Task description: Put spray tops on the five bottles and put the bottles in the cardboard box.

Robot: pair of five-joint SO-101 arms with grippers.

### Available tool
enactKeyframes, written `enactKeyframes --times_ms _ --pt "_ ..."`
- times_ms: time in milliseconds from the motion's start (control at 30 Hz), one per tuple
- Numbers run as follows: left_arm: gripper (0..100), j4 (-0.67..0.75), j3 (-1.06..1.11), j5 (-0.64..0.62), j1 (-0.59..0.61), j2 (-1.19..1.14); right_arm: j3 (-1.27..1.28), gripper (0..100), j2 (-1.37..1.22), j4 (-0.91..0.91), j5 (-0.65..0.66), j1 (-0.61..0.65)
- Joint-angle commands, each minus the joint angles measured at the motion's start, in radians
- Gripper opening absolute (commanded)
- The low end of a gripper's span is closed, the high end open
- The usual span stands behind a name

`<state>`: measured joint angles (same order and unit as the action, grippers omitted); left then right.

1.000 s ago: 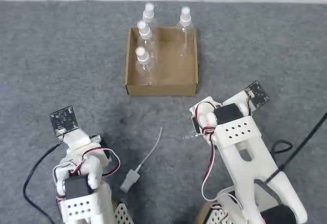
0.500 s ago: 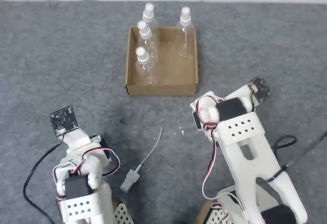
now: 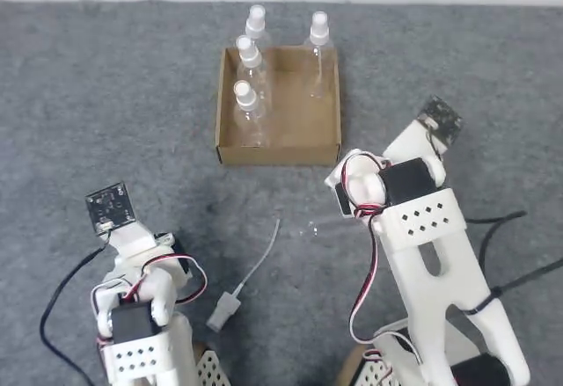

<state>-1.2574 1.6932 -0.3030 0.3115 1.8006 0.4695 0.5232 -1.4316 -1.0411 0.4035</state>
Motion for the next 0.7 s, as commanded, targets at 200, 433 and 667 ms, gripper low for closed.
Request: enactKeyframes --times_ms 200,433,667 --pt "1 -0.003 -0.008 0.003 0.005 0.021 -0.064 30.3 0.048 -0.004 0.273 -0.007" --pt "1 -0.003 -0.008 0.003 0.005 0.021 -0.06 30.3 0.048 0.015 0.328 -0.01" --pt "1 -0.003 -0.008 0.003 0.005 0.021 -0.064 30.3 0.048 0.042 0.66 -0.004"
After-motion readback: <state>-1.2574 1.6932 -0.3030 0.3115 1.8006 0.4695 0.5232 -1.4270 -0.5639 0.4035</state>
